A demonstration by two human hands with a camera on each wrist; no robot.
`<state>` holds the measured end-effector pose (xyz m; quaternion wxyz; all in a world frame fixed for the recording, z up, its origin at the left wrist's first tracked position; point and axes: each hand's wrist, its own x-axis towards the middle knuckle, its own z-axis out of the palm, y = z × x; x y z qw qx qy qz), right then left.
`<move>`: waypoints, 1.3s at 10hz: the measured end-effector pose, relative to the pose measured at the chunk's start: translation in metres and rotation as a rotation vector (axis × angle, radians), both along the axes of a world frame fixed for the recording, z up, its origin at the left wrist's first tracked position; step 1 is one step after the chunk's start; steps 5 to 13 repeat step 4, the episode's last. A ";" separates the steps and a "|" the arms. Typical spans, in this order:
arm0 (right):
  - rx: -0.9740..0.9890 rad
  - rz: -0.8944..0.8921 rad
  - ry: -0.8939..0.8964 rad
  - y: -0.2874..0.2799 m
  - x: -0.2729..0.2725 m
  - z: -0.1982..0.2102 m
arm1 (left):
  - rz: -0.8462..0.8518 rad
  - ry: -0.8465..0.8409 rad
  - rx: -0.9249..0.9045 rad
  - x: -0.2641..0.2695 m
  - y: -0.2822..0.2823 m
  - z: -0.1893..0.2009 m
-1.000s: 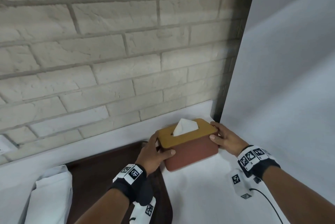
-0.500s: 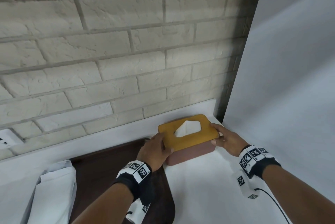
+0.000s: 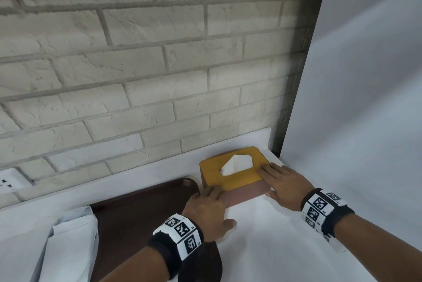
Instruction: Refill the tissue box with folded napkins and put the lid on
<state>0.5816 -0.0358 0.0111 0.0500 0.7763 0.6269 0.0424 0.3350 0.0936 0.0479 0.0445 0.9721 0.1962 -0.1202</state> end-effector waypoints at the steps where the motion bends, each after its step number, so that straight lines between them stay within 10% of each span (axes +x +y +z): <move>1: -0.087 -0.047 0.046 0.004 -0.002 0.008 | 0.016 0.002 -0.005 0.000 0.000 0.000; 4: 0.079 -0.040 0.191 -0.002 -0.019 0.027 | 0.018 -0.249 -0.303 -0.033 -0.015 0.032; 13: 0.079 -0.040 0.191 -0.002 -0.019 0.027 | 0.018 -0.249 -0.303 -0.033 -0.015 0.032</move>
